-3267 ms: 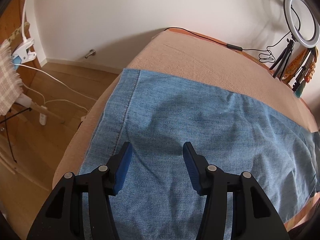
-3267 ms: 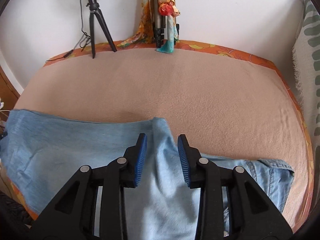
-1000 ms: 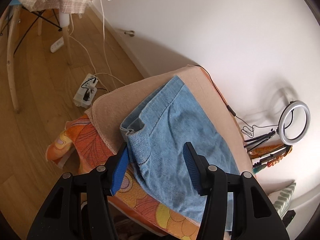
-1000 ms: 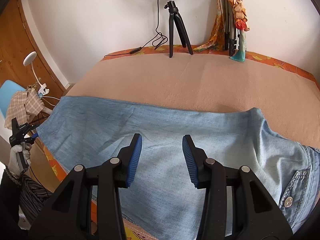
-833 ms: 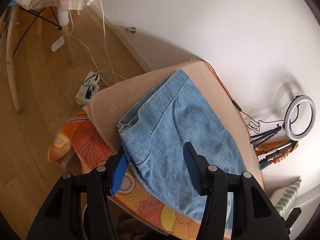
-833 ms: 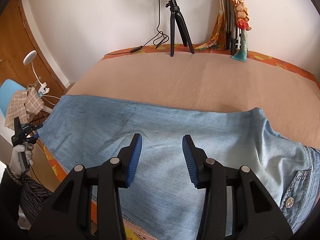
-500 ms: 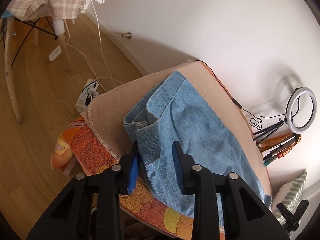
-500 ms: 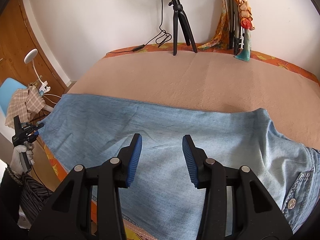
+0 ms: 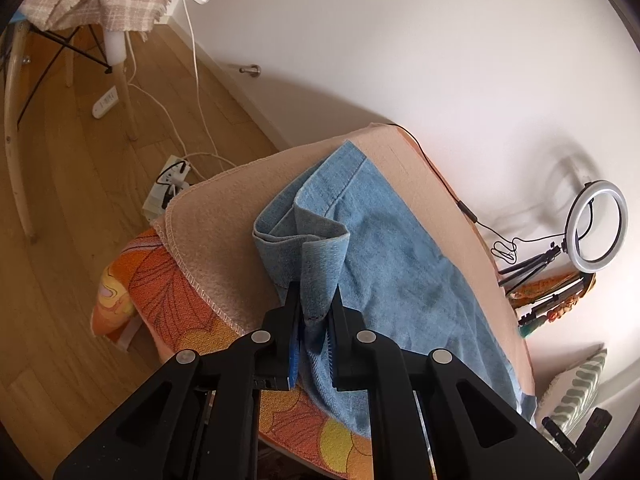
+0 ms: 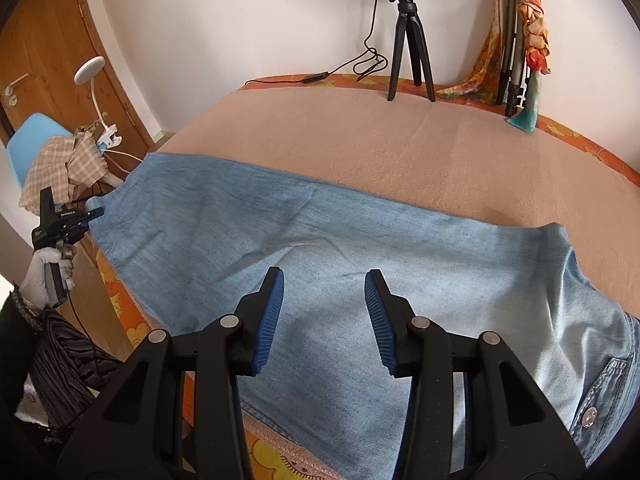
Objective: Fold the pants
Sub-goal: 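Close the left tool on the jeans leg hem, then move the right tool to the hem beside the left tool and close on it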
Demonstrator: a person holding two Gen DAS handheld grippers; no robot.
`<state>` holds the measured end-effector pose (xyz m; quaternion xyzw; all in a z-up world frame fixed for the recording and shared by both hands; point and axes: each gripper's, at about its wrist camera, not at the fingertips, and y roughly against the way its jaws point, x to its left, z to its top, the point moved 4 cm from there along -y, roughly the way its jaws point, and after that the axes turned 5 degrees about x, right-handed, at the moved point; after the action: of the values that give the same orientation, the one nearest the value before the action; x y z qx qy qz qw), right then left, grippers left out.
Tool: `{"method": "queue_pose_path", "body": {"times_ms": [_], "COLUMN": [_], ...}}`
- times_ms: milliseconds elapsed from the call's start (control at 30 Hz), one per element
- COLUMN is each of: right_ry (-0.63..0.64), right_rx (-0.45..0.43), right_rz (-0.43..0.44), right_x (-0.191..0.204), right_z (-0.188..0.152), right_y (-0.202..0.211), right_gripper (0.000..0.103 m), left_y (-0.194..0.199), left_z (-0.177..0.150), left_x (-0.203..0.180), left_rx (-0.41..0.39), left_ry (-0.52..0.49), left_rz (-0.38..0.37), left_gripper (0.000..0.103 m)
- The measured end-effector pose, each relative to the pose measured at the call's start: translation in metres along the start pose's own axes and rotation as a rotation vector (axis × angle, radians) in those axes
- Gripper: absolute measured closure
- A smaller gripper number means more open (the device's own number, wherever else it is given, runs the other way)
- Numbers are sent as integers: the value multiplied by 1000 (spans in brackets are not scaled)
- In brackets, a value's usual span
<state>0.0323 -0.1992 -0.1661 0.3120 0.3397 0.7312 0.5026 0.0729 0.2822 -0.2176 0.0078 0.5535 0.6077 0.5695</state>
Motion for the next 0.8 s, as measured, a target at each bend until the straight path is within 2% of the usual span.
{"method": "queue_pose_path", "body": {"times_ms": [100,167,233,333,400,500,567,633,667,700,800], "right_ry": [31,42,50,83,128,209,284,314,308,313,297], "right_rx": [13,19,22,34,60,116,144,214,245,224,239], "right_rz": [7,14,22,58,103,152,146,126,119,120,129], "right_x": [10,14,18,30,45,72,89,96,96,96,95], "right_z": [-3,-4,-7,-13,-20,-32,-41,-50,-55,-55,-54], "right_y": [-4,-6,-6,-10,-18,-33,-44,-63,-72,-72,-73], "right_gripper": [59,59,59,59,59,59,59,59,58,58,58], "left_y": [5,22,33,29,21,19,27,33,33,34,26], "left_z": [3,12,21,27,24,21,23,30,34,39,38], "left_x": [-10,-20,-23,-10,-6,-4,-16,-37,-41,-42,-32], "left_rx": [-27,-101,-137,-116,-97,-95,-111,-140,-136,-135,-121], "left_ry": [-64,-101,-123,-89,-116,-110,-122,-219,-221,-212,-188], "left_rz": [40,28,36,58,104,105,82,109,100,88,102], "left_gripper": [97,97,97,97,97,97,97,97,97,97,97]}}
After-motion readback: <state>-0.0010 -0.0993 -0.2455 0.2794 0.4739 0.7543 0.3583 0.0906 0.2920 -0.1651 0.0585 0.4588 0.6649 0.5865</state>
